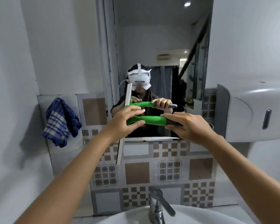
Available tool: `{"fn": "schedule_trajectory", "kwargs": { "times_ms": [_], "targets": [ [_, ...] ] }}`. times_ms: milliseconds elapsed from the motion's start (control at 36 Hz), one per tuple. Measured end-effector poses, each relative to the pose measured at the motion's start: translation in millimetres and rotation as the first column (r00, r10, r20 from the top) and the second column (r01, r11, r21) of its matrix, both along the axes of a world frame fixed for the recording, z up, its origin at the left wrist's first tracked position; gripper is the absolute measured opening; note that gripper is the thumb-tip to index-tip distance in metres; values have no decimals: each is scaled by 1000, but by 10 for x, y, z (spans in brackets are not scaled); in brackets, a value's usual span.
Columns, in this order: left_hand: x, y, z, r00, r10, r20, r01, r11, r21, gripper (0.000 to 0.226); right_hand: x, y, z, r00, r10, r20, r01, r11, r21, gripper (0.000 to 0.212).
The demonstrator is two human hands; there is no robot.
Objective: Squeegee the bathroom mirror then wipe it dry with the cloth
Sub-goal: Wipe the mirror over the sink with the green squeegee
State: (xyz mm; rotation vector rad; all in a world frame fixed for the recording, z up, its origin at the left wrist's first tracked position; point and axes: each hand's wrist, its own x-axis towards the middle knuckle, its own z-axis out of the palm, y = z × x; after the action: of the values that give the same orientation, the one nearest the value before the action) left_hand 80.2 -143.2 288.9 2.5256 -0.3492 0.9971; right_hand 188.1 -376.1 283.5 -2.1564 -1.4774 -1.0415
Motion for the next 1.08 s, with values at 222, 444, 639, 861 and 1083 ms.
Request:
{"fn": "schedule_trajectory", "kwargs": {
  "times_ms": [222,444,639,861,1083],
  "targets": [
    [313,551,559,919,275,281,-166,920,-356,57,304,89,1188,989,-27,147,6,991,136,47],
    [827,736,215,823,507,256,-473,862,-182,79,535,527,2227,960,-36,279,-9,988,156,47],
    [941,731,179,731,615,295,-616,781,-104,84,530,926,2733,921,-55,387,8,993,121,42],
    [952,745,182,722,605,334,-613,784,-97,83,408,1089,3013,880,-74,469,29,994,101,42],
    [985,776,166,728,585,358,-588,801,-114,85,459,1060,3132,919,-77,386,38,994,106,43]
  ]
}}
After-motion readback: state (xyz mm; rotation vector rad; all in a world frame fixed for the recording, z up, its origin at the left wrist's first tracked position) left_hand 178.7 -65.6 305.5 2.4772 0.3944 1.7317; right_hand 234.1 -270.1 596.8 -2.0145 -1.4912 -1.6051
